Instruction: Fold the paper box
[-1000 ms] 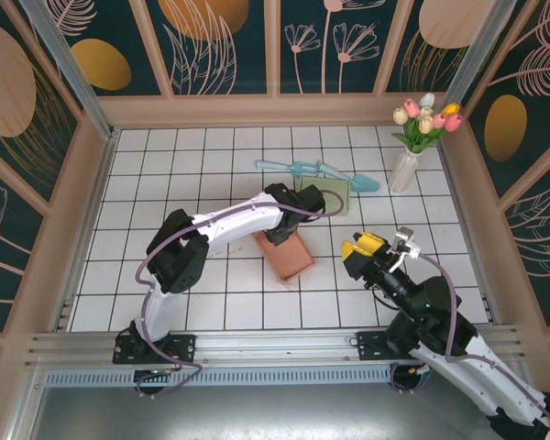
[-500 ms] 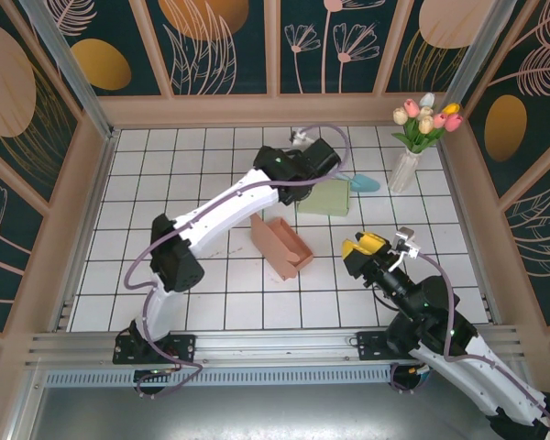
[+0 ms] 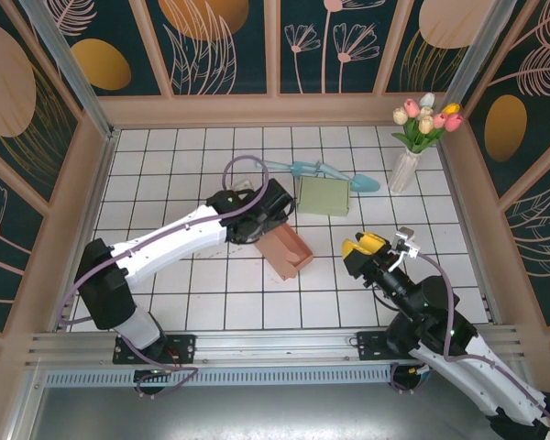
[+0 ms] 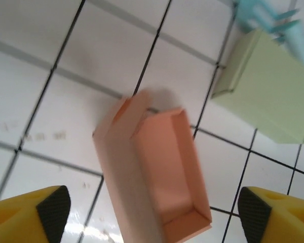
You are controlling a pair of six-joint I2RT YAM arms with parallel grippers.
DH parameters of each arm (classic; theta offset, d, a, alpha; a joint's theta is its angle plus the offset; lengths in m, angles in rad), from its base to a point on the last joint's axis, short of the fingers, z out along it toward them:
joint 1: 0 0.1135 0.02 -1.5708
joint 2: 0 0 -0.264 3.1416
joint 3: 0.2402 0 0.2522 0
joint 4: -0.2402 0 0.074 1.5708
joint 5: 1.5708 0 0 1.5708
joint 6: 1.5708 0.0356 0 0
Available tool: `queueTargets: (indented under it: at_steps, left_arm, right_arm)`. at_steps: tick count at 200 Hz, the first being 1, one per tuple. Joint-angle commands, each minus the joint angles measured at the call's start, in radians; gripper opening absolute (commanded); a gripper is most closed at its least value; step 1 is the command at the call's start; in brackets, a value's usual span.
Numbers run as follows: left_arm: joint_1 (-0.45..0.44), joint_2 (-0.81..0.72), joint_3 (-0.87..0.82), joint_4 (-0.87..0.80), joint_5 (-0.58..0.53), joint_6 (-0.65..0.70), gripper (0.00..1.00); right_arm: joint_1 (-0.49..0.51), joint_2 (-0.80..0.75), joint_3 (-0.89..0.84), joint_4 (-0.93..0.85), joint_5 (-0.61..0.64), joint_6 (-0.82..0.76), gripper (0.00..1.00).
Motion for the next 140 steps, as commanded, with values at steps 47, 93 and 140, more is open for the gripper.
queueTargets:
  at_steps: [47, 93, 140]
  left_arm:
    - [-0.012, -0.037, -0.075, 0.112, 0.017, 0.035, 0.15]
    - [-0.012, -0.06, 0.103, 0.148, 0.096, 0.692, 0.0]
    - [-0.013, -0.039, 0.218, -0.097, 0.109, 1.281, 0.0]
  right_arm:
    - [0.002, -0.009, -0.009, 0.016, 0.016, -0.01, 0.6]
    - [0.002, -0.005, -0.013, 0.019, 0.021, -0.019, 0.6]
    - [0.002, 0.06, -0.005, 0.047, 0.037, -0.11, 0.62]
